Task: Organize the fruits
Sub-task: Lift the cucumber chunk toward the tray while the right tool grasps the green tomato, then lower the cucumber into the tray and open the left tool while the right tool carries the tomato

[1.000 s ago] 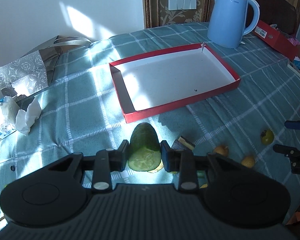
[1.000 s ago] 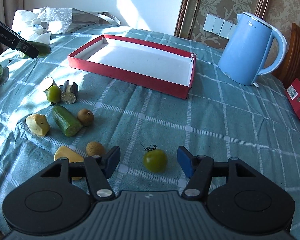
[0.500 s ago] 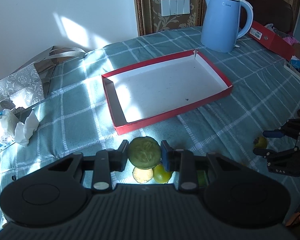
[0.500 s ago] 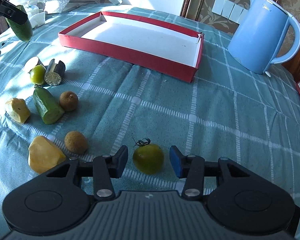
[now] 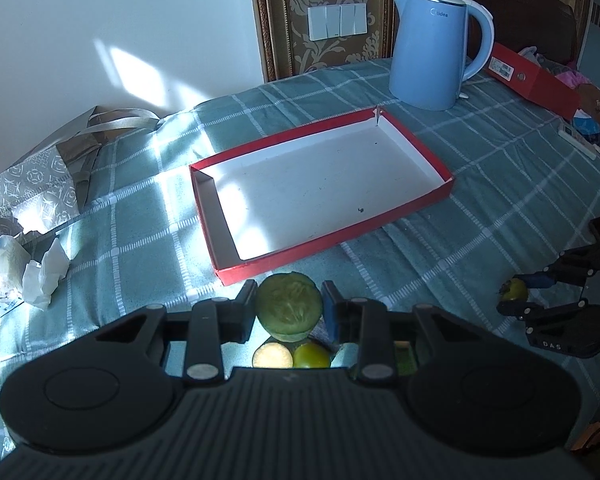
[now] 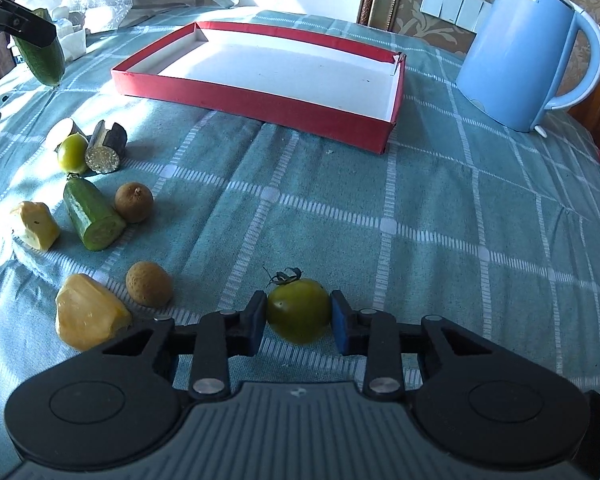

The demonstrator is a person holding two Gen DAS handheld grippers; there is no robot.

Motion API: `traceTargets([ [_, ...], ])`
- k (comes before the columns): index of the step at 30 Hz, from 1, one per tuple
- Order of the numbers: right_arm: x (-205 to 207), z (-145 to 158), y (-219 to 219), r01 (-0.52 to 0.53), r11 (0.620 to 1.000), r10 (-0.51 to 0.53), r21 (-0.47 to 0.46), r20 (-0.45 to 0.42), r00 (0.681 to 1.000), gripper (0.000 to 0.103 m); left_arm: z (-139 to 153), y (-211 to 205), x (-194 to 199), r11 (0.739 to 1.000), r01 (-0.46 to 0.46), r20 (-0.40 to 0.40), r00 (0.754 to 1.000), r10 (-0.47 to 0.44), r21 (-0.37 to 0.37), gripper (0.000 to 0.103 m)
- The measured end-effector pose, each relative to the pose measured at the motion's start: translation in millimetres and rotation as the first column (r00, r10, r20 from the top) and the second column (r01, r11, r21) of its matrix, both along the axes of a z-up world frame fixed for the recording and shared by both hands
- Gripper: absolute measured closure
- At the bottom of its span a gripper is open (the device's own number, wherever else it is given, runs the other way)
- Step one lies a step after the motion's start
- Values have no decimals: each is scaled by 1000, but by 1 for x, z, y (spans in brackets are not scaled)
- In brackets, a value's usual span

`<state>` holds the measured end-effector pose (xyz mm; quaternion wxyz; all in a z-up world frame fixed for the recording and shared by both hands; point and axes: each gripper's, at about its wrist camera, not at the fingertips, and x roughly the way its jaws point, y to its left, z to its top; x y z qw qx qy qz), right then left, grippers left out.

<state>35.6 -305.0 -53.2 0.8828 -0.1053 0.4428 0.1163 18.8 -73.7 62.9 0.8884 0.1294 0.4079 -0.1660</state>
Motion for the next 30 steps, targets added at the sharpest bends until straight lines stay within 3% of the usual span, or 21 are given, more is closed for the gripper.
traceTargets([
  [7, -3, 12, -2, 16, 1000, -16, 7, 15, 1000, 71, 8, -12, 28, 999, 25, 14, 1000, -25, -34, 73],
  [12, -8, 25, -4, 26, 1000, -26, 5, 33, 999, 71, 3, -29, 78, 998, 42, 18, 999, -41, -48, 73],
  [23, -17, 59, -14, 96, 995, -97, 5, 79, 992, 71, -61, -61, 199, 1000, 18, -64, 998, -18, -2, 73],
  [25, -18, 61, -14, 107, 994, -106, 2, 81, 991, 71, -73, -65, 209, 1000, 17, -80, 997, -17, 2, 72],
  [30, -17, 63, -14, 117, 993, -117, 2, 83, 990, 71, -73, -67, 216, 1000, 12, -77, 997, -13, -15, 72],
])
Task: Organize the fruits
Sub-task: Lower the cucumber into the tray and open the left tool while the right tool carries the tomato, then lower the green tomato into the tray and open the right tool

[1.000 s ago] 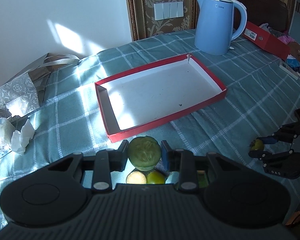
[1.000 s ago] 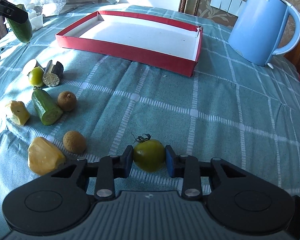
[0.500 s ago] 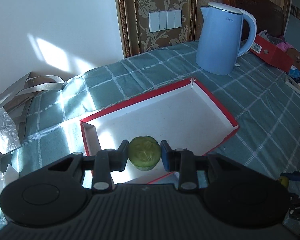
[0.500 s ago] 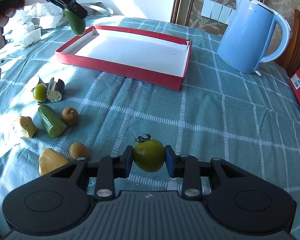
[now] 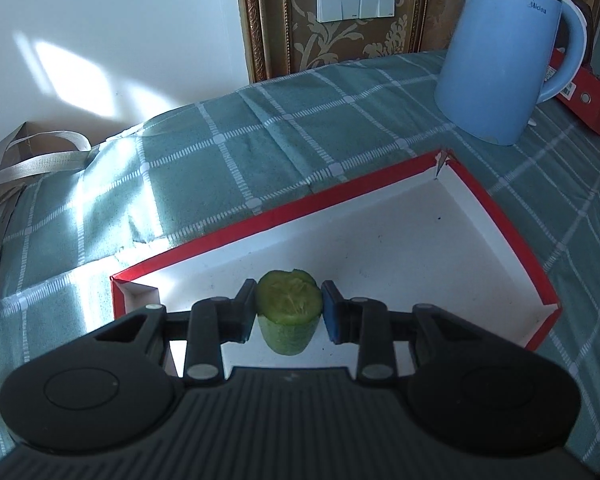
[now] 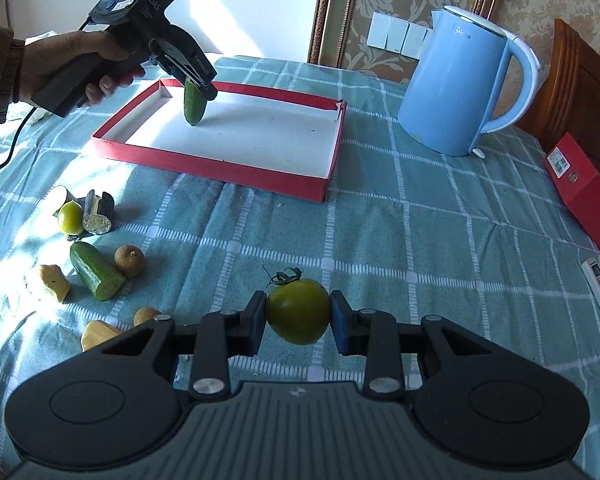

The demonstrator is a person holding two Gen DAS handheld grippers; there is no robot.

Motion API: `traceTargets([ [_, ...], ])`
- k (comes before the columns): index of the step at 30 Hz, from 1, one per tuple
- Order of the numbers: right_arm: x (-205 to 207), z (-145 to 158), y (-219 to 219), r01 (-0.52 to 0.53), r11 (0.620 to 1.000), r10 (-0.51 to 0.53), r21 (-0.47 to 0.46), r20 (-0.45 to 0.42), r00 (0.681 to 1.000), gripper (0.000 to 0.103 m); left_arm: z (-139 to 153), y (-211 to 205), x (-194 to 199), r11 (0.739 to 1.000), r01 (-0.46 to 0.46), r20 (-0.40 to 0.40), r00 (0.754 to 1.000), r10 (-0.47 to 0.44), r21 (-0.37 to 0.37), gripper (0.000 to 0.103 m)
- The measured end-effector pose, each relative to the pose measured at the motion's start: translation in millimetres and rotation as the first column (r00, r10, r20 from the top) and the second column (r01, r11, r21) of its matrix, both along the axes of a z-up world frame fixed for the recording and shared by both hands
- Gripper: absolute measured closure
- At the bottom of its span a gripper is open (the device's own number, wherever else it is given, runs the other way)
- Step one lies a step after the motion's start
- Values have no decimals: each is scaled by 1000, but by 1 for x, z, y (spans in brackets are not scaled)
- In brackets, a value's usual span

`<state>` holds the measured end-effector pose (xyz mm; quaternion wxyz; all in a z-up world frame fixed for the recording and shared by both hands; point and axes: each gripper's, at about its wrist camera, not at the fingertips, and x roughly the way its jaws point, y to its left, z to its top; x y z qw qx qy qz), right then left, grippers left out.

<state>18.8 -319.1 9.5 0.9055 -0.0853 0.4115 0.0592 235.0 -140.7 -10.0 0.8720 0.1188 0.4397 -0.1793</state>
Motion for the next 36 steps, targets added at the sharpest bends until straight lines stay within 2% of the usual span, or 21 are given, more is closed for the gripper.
traceTargets([
  [2, 1, 1, 1, -5, 1000, 5, -1, 4, 1000, 71, 3, 4, -3, 1000, 2, 6, 1000, -2, -16, 70],
  [5, 7, 3, 5, -19, 1000, 19, 1, 12, 1000, 71, 9, 11, -12, 1000, -10, 50, 999, 10, 2, 39],
  [6, 9, 3, 7, -26, 1000, 26, 1, 15, 1000, 71, 10, 12, -15, 1000, -11, 64, 998, 10, 15, 35],
  [11, 22, 7, 14, -59, 998, 59, 3, 34, 998, 71, 19, 31, -28, 998, -49, 85, 995, 47, 26, 33],
  [14, 33, 12, 18, -83, 997, 82, 6, 55, 995, 71, 32, 49, -48, 995, -97, 97, 990, 99, -25, 34],
  [19, 70, 23, 26, -116, 993, 114, 17, 111, 987, 71, 61, 78, -119, 980, -152, 145, 975, 170, -128, 28],
  [23, 111, 24, 32, -136, 990, 130, 28, 140, 981, 71, 68, 93, -171, 969, -194, 125, 969, 214, -153, 26],
  [26, 143, 19, 35, -139, 990, 133, 25, 152, 979, 71, 70, 104, -205, 960, -224, 92, 966, 241, -166, 26],
  [28, 164, 12, 35, -132, 991, 126, 30, 147, 981, 71, 72, 108, -222, 961, -235, 90, 964, 250, -149, 26],
  [32, 203, -5, 36, -117, 993, 112, 29, 130, 985, 71, 80, 113, -242, 960, -251, 109, 958, 265, -128, 26],
  [36, 238, -21, 32, -78, 995, 72, 61, 104, 992, 71, 91, 117, -251, 952, -272, 119, 950, 289, -141, 26],
])
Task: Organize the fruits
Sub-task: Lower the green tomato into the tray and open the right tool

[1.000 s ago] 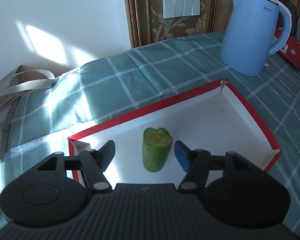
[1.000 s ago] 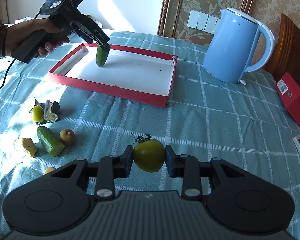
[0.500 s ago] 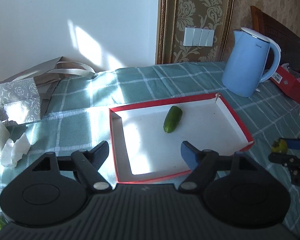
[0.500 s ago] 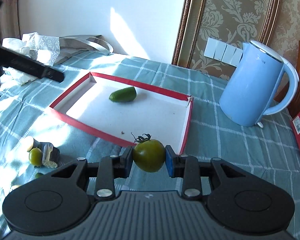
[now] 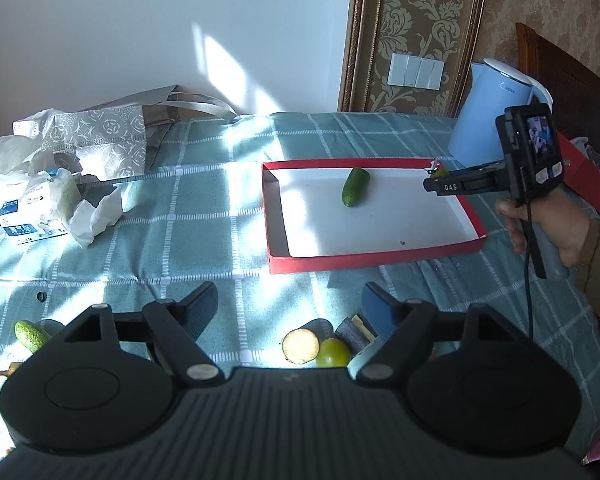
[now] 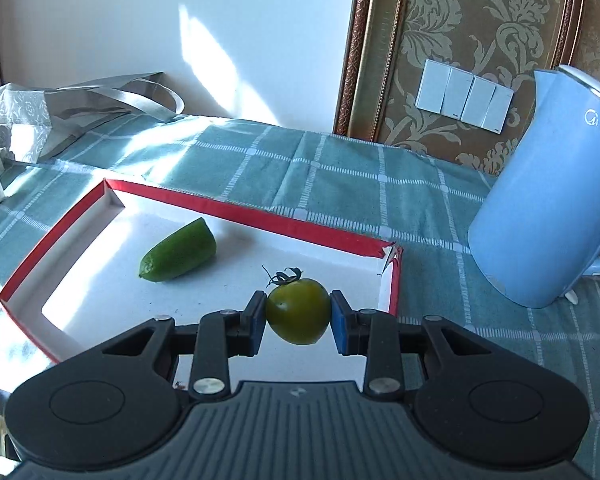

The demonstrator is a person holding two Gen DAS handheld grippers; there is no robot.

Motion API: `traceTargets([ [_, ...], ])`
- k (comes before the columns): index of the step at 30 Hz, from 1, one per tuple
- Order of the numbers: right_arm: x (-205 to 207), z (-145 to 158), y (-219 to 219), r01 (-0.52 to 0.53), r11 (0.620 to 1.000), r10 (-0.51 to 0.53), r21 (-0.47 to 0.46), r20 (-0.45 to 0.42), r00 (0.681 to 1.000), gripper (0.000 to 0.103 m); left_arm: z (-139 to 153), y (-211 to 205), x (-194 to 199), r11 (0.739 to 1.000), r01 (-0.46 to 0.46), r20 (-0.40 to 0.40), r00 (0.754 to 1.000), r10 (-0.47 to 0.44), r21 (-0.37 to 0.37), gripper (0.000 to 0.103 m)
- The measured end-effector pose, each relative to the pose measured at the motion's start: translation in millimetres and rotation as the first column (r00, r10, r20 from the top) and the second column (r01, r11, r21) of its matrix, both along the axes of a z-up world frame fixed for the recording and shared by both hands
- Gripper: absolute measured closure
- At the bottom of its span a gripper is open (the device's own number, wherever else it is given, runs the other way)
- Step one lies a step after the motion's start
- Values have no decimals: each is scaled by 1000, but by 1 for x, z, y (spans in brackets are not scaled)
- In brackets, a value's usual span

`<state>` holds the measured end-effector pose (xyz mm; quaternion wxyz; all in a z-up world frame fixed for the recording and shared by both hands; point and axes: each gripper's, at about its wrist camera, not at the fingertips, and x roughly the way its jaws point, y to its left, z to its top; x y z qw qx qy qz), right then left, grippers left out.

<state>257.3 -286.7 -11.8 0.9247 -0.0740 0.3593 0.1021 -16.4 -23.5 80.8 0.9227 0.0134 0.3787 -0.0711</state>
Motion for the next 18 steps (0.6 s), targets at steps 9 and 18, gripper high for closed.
traceTargets([
  [9, 41, -29, 1, 56, 998, -56, 13, -50, 997, 71, 7, 4, -8, 999, -23, -4, 1000, 23, 24, 26],
  [18, 45, -39, -1, 90, 995, -88, 35, -60, 994, 54, 6, 8, -10, 999, -32, -13, 999, 33, 43, 24],
])
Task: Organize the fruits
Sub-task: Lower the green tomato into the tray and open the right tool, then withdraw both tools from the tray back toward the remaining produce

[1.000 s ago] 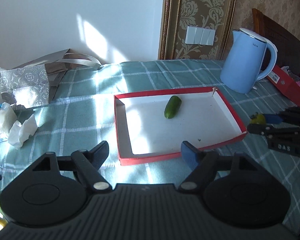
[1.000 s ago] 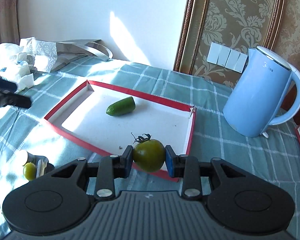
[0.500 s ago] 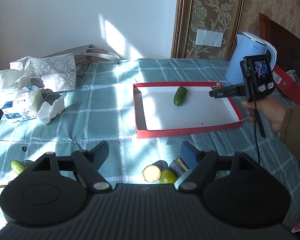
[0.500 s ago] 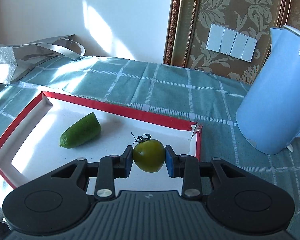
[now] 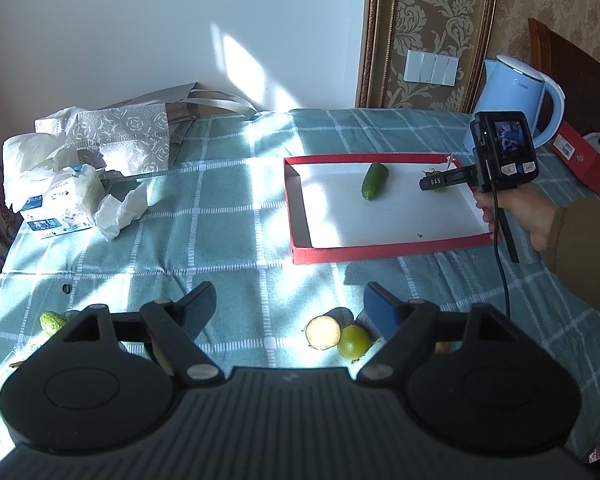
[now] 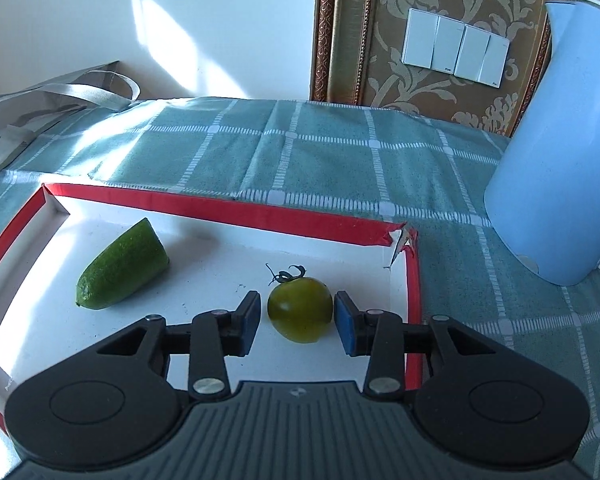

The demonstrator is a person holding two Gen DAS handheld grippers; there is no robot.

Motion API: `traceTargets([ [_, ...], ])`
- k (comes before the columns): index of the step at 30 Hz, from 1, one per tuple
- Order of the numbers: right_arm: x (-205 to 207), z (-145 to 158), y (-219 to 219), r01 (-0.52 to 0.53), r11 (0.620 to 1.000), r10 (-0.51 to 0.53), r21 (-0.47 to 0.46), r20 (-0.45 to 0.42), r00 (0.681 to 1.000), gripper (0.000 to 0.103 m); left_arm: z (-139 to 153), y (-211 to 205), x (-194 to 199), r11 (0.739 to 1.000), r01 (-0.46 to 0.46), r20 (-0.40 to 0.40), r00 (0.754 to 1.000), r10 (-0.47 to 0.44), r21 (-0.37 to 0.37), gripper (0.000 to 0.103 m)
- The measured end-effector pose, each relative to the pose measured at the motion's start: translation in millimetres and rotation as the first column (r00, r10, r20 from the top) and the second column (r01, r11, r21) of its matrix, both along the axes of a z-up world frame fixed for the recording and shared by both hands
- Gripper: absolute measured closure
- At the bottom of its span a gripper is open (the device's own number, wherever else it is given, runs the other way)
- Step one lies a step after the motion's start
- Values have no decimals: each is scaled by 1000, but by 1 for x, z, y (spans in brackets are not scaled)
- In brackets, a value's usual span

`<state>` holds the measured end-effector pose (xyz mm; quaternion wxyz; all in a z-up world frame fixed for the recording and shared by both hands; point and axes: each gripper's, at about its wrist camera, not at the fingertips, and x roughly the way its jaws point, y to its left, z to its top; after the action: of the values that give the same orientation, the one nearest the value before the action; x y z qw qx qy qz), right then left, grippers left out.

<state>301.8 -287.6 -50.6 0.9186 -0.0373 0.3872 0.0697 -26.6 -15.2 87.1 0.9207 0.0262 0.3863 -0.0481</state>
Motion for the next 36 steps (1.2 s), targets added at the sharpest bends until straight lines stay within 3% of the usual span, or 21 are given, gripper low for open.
traceTargets([
  [5, -9, 12, 0, 6, 1000, -4, -21, 52, 999, 24, 4, -5, -1, 1000, 17, 13, 1000, -17, 10, 21],
  [9, -20, 30, -8, 23, 1000, -24, 19, 60, 998, 12, 9, -9, 0, 1000, 28, 37, 999, -28, -9, 17],
  [13, -44, 59, -21, 91, 993, -96, 81, 64, 993, 10, 19, -15, 3, 999, 20, 77, 997, -16, -49, 11],
  [14, -51, 69, -24, 110, 989, -116, 94, 52, 992, 7, 21, -16, 4, 998, 15, 90, 996, -10, -55, 4],
  [16, -67, 87, -30, 139, 982, -141, 129, 10, 990, 7, 28, -20, 6, 997, 3, 125, 992, 6, -76, 3],
  [20, -119, 123, -54, 119, 927, -157, 355, 78, 985, 0, 30, -31, 16, 994, 11, 124, 992, 3, -109, 2],
  [22, -139, 137, -61, 126, 892, -162, 435, 47, 986, 0, 30, -38, 20, 991, 12, 110, 994, 2, -134, 2],
  [23, -143, 138, -60, 128, 893, -133, 432, -18, 991, 0, 29, -41, 21, 989, 15, 109, 994, 1, -147, 2],
  [25, -147, 136, -51, 129, 939, -82, 318, -157, 984, 0, 28, -48, 23, 987, 14, 108, 994, 3, -157, 2],
  [28, -174, 145, -58, 225, 936, -203, 272, -108, 973, 0, 28, -55, 23, 988, 2, 107, 994, 15, -157, 2],
  [31, -184, 175, -77, 270, 896, -264, 351, -66, 962, 0, 27, -58, 21, 988, -11, 86, 996, 25, -154, 2],
  [34, -208, 186, -89, 211, 880, -295, 426, 140, 945, 0, 28, -58, 15, 989, -27, 91, 995, 40, -142, 2],
  [35, -210, 176, -93, 210, 872, -285, 442, 111, 952, 0, 28, -58, 12, 989, -34, 95, 994, 48, -144, 2],
  [36, -199, 162, -94, 205, 873, -219, 443, -20, 976, 0, 28, -58, 11, 988, -40, 95, 994, 55, -146, 2],
])
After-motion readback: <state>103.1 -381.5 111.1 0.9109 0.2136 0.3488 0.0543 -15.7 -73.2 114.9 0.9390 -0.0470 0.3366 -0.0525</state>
